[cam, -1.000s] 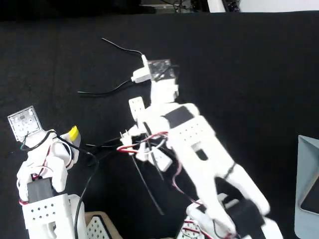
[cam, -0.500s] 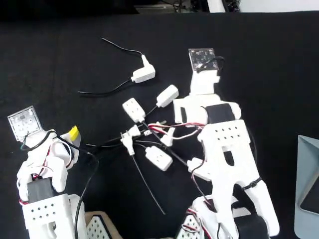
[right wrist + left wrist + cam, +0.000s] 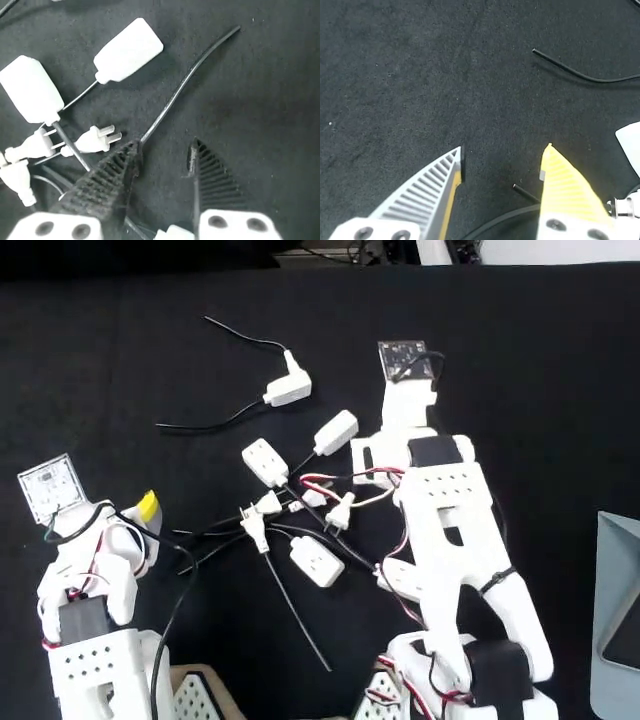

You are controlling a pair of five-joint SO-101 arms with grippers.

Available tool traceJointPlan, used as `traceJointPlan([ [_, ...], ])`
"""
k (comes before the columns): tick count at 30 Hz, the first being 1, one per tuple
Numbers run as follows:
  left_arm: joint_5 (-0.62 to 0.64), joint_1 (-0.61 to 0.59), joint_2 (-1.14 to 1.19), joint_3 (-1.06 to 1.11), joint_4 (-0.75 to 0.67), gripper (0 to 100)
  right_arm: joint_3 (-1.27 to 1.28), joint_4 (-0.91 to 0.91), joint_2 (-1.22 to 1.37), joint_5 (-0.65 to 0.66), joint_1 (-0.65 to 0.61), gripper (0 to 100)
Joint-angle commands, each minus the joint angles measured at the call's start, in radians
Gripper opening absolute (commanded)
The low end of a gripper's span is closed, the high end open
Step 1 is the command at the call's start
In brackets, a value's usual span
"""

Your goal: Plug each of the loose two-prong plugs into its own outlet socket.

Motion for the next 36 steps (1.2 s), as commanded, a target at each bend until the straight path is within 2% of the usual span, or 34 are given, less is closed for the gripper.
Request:
traceJointPlan([
  [1,-0.008,-0.01,-0.009,-0.007,-0.023,25,0.019,0.015,-0.047,-0.038,0.0,15.6],
  [11,-0.008,-0.01,-0.009,-0.007,-0.023,25,0.16,-0.138,0.082,-0.242,-0.143,15.6],
  [19,-0.008,-0.01,-0.009,-0.007,-0.023,25,0.16,-0.232,0.219,-0.313,-0.199,15.6],
  [26,-0.008,-0.01,-0.009,-0.007,-0.023,25,0.162,-0.241,0.3,-0.311,-0.193,15.2],
  [31,-0.008,-0.01,-0.009,-0.007,-0.023,25,0.136,-0.218,0.3,-0.302,-0.19,1.3],
  [34,-0.008,-0.01,-0.009,-0.005,-0.023,25,0.096,-0.172,0.3,-0.296,-0.143,1.8],
  [36,-0.008,-0.01,-0.009,-0.005,-0.023,25,0.059,-0.132,0.3,-0.242,-0.098,1.1],
])
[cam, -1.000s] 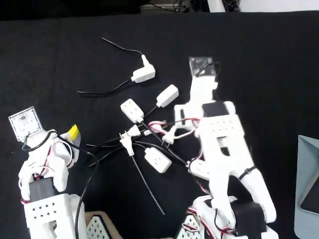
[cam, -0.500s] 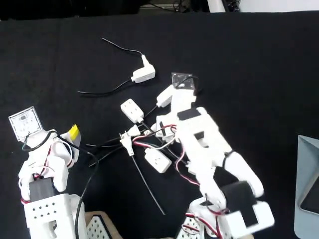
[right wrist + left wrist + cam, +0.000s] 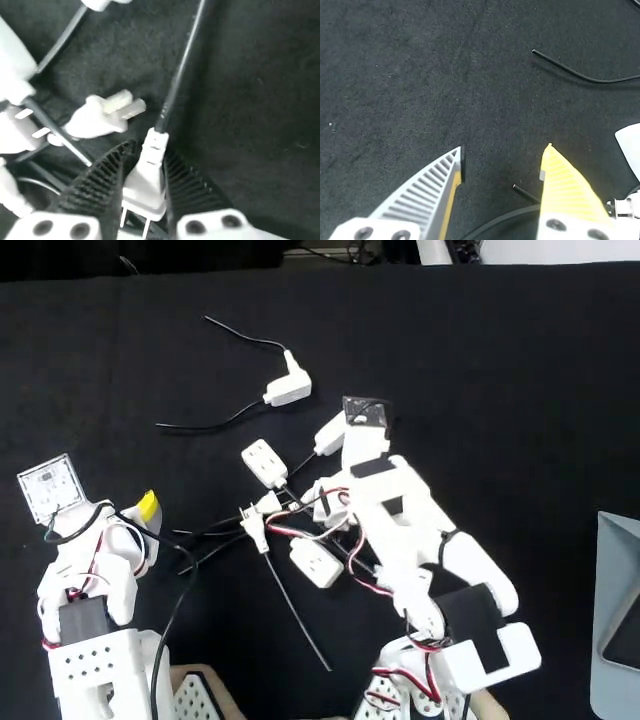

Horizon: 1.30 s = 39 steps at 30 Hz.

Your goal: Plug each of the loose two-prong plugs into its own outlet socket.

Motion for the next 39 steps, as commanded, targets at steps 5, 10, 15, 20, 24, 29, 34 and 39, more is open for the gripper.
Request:
traceJointPlan([
  [5,-0.008,-0.01,-0.009,-0.005,-0.021,25,-0.153,0.064,-0.001,0.232,0.207,1.1],
  [10,-0.008,-0.01,-0.009,-0.005,-0.021,25,-0.186,0.063,0.007,0.391,0.265,1.8],
  [15,-0.008,-0.01,-0.009,-0.005,-0.021,25,-0.196,0.115,-0.001,0.396,0.264,13.2],
  [20,-0.008,-0.01,-0.009,-0.005,-0.021,25,-0.24,0.216,-0.001,0.396,0.272,14.2],
  [24,-0.008,-0.01,-0.009,-0.005,-0.021,25,-0.232,0.219,0.008,0.402,0.285,14.2],
  [29,-0.008,-0.01,-0.009,-0.005,-0.021,25,-0.231,0.219,0.008,0.407,0.345,14.2],
  [34,-0.008,-0.01,-0.009,-0.005,-0.021,25,-0.189,0.219,0.008,0.468,0.384,14.2],
  [39,-0.008,-0.01,-0.009,-0.005,-0.021,25,-0.137,0.193,0.01,0.46,0.359,14.2],
])
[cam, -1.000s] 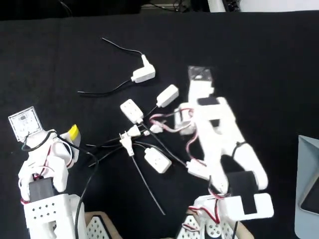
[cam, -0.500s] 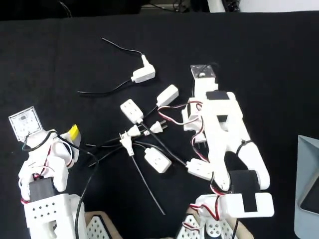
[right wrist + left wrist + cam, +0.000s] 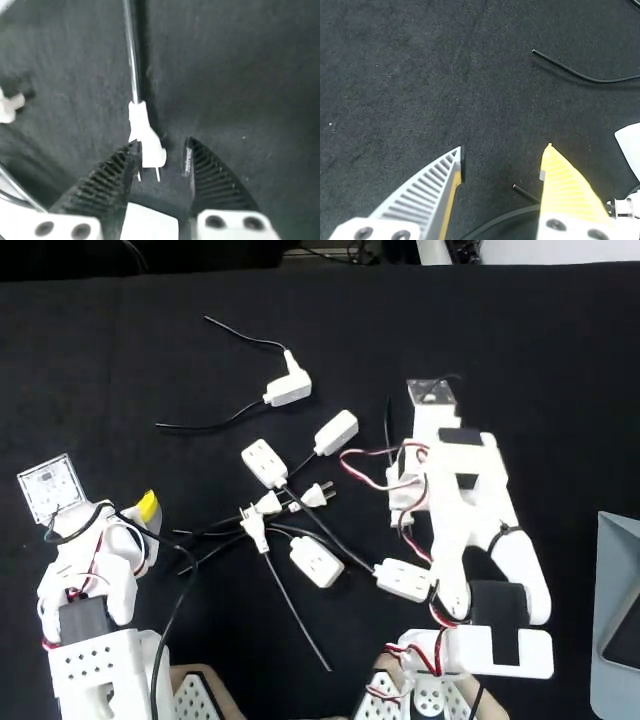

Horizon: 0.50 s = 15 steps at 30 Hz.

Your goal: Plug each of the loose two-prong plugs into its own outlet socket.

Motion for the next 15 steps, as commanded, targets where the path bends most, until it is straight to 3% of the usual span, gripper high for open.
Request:
traceJointPlan([
  [1,-0.008,-0.01,-0.009,-0.005,-0.021,25,0.022,-0.048,-0.002,-0.003,-0.015,14.2],
  [6,-0.008,-0.01,-0.009,-0.005,-0.02,25,0.09,-0.135,-0.002,-0.005,-0.066,14.1],
  [15,-0.008,-0.01,-0.009,-0.005,-0.021,25,0.087,-0.132,-0.002,-0.046,-0.091,12.1],
])
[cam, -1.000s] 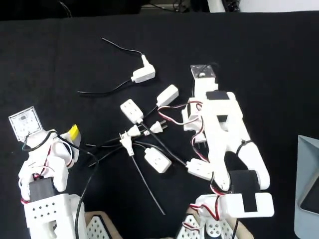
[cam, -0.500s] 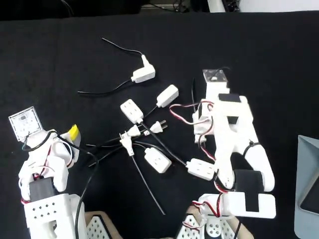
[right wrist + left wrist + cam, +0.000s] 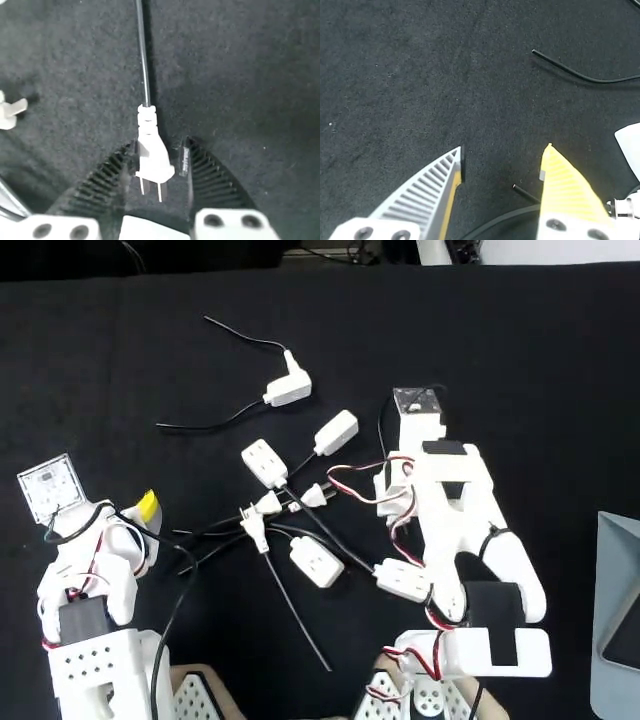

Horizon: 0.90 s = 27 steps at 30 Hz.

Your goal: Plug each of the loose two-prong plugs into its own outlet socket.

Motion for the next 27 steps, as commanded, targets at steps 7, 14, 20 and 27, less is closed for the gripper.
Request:
traceJointPlan([
  [7,-0.008,-0.01,-0.009,-0.005,-0.021,25,-0.007,-0.011,-0.002,-0.012,-0.034,2.5],
  [14,-0.008,-0.01,-0.009,-0.005,-0.021,25,-0.005,0.003,-0.002,-0.006,-0.044,1.2],
  [20,-0.008,-0.01,-0.009,-0.005,-0.021,25,-0.01,0.084,-0.002,-0.009,-0.121,5.1],
  [27,-0.008,-0.01,-0.009,-0.005,-0.02,25,-0.007,0.087,-0.002,-0.009,-0.126,2.8],
])
